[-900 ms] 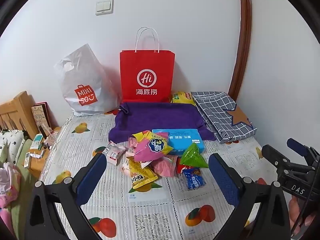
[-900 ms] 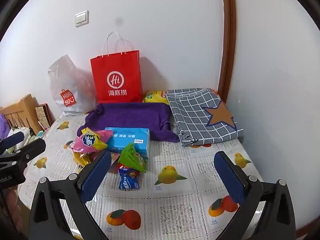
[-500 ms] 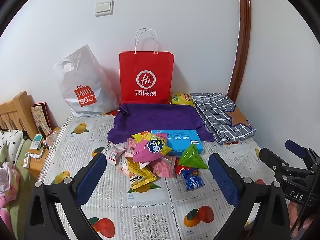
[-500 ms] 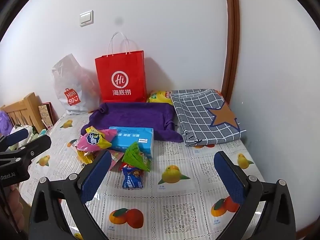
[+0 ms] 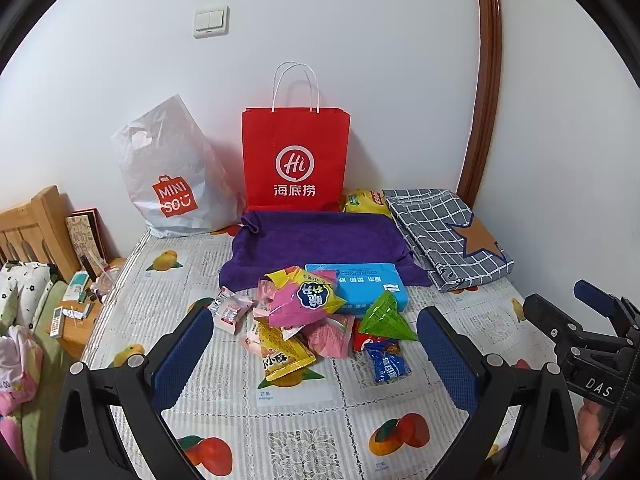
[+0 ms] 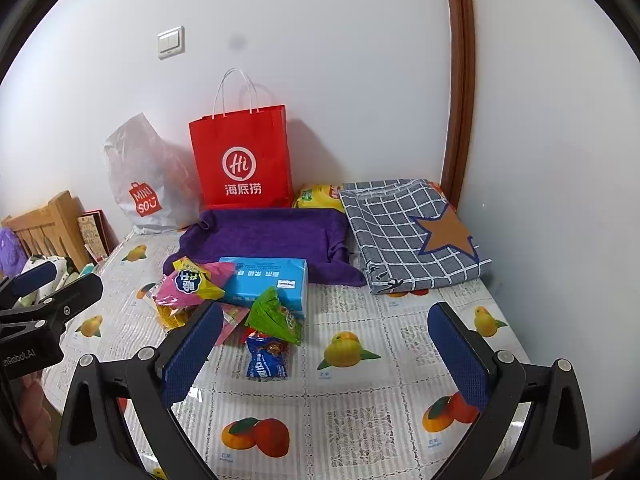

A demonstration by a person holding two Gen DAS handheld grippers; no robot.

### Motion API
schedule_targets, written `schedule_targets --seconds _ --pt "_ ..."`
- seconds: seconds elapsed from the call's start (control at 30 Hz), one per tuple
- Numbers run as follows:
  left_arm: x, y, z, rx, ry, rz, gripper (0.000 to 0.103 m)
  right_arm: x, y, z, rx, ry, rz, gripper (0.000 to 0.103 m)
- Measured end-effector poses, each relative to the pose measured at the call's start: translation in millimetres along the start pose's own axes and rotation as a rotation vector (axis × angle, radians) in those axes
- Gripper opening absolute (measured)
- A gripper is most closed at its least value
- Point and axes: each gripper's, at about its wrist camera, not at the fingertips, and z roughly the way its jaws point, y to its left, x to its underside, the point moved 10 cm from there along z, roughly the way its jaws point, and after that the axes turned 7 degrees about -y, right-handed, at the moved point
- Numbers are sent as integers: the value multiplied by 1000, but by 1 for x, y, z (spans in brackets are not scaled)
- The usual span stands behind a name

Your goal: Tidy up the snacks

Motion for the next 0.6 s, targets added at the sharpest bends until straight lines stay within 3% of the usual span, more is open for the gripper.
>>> schedule_targets --seconds 0.6 --pt "-1 -2 -2 -3 -6 6 102 -1 -1 -5 -7 -12 6 102"
